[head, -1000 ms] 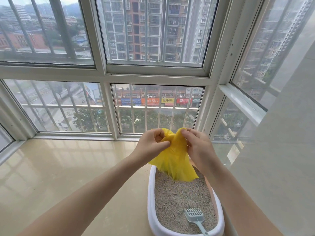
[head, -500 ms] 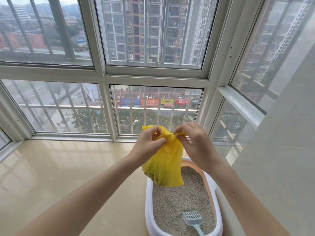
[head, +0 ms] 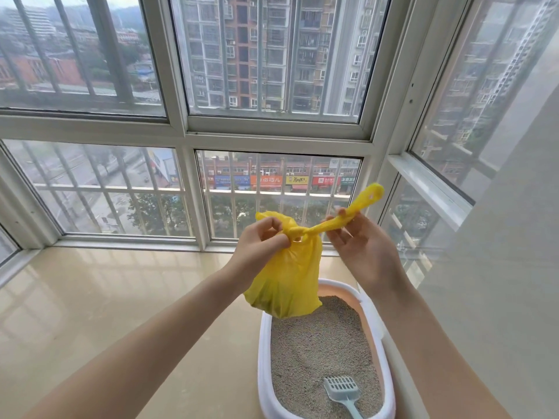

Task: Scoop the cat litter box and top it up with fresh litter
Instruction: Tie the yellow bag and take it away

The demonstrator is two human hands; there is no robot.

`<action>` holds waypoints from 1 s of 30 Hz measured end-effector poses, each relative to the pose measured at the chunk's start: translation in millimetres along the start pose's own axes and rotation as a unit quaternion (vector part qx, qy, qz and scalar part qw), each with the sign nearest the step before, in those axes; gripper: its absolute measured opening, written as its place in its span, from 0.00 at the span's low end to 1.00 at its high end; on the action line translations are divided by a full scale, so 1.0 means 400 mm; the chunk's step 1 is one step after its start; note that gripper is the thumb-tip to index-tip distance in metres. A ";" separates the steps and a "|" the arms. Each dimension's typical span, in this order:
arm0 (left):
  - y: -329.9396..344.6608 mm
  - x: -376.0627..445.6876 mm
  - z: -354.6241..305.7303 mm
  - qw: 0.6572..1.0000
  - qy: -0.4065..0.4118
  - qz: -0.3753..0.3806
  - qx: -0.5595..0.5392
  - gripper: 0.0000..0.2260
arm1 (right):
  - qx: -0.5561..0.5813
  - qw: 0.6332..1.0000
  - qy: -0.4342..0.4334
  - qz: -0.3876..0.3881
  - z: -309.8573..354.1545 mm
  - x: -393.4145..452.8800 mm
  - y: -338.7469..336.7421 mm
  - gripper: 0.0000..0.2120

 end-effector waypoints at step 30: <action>0.005 0.037 0.038 0.959 -0.142 -0.150 -0.192 0.08 | -0.090 0.978 -0.067 -0.177 -0.107 -0.020 -0.016 0.14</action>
Point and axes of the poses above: each hand's wrist, its own x-axis towards the middle knuckle, its own y-axis out of the palm, z = x × y, the point moved 4 cm from there along x, towards the middle knuckle, and after that the axes turned 2 degrees about -y, right-handed, at the moved point
